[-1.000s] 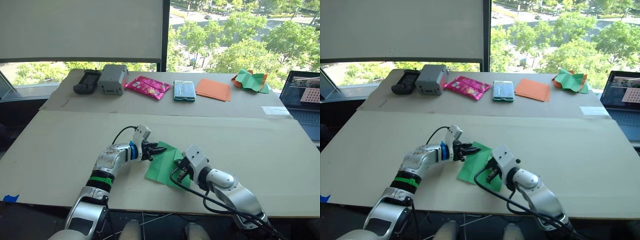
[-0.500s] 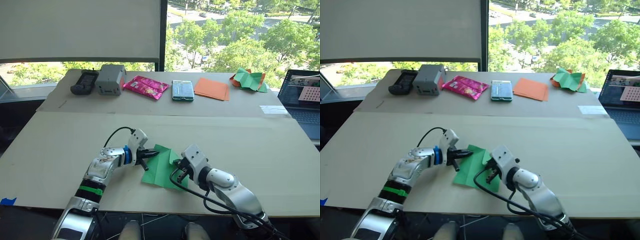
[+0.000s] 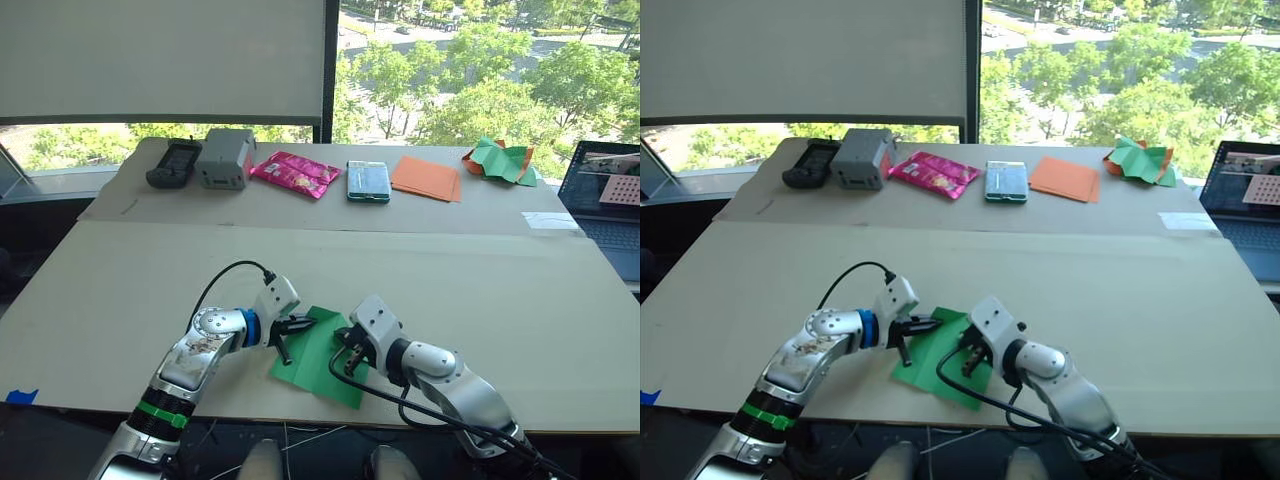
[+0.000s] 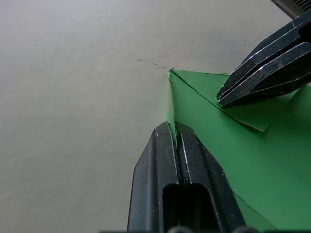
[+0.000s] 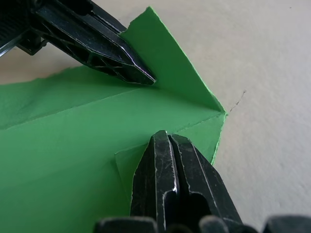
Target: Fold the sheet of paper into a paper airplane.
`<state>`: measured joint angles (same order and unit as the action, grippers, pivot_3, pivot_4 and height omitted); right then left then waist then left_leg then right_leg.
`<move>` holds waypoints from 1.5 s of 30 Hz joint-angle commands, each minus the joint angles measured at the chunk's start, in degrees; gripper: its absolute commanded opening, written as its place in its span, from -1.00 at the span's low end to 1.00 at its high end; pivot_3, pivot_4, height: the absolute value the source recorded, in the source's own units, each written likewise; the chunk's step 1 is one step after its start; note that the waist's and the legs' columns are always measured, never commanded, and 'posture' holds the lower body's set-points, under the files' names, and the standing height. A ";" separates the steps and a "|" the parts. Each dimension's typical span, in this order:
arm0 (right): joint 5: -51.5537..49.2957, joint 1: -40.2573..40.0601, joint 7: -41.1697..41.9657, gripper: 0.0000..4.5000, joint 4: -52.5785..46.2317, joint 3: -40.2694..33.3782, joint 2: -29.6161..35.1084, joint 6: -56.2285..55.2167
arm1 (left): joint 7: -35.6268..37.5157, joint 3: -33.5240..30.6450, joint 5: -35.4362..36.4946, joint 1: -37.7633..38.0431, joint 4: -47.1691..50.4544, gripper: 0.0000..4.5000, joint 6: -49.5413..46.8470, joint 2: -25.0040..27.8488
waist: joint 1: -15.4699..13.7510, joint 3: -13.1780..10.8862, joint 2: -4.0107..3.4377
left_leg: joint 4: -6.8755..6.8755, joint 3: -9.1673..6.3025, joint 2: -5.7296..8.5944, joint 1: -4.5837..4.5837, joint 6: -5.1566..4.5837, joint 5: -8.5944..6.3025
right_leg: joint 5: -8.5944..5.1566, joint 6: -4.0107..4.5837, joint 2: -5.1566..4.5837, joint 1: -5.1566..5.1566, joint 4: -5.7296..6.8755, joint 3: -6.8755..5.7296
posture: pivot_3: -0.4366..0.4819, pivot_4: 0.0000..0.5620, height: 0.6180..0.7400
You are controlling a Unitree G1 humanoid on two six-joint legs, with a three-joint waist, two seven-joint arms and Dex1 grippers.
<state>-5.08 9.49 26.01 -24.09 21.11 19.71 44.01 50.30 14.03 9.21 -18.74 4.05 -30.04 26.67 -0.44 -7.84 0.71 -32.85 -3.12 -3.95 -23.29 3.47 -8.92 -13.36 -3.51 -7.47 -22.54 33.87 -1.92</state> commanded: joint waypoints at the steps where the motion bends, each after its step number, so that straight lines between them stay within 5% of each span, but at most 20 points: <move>1: 0.64 0.54 -0.08 -1.00 0.01 0.07 0.05 -1.84 | 1.43 0.35 0.46 0.40 1.69 -0.98 1.95 0.88 | 0.04 0.01 -0.02 | 0.00 0.00 0.00 0.00 0.00 0.00 | 0.00 0.00 0.00 -0.01 0.00 0.00 | -0.05 -0.47 0.44; 22: 1.02 0.03 0.29 -1.00 1.21 -0.86 -0.11 -4.03 | 2.89 4.83 -4.92 1.82 -1.30 -0.98 15.27 2.82 | -0.24 0.02 -0.04 | 0.00 0.02 0.00 -0.01 0.00 0.00 | 0.00 0.00 0.00 0.00 0.02 0.01 | -0.05 -0.47 0.44; 31: -2.17 2.03 -0.99 -1.00 2.25 -7.90 -3.45 -5.28 | 2.52 5.95 -7.87 1.22 -3.02 -0.98 16.87 2.78 | -0.29 0.04 -0.08 | -0.01 0.03 0.00 0.00 0.00 0.00 | 0.00 0.00 0.00 0.04 0.03 0.01 | -0.05 -0.47 0.44; 45: 1.68 1.51 -1.66 -1.00 4.16 -1.94 -3.64 -3.63 | 2.68 6.98 -10.73 0.86 -4.22 -0.98 19.96 3.00 | -0.34 0.06 -0.13 | -0.01 0.03 0.00 -0.01 0.00 0.00 | 0.00 0.00 0.00 0.07 0.06 0.01 | -0.05 -0.47 0.44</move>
<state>-3.80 10.68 24.69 -19.50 19.12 15.80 39.60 52.77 19.70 -0.11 -17.83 1.11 -10.16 29.38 -0.78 -7.78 0.58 -32.86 -3.08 -3.96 -23.30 3.46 -8.91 -13.36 -3.51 -7.47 -22.47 33.93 -1.90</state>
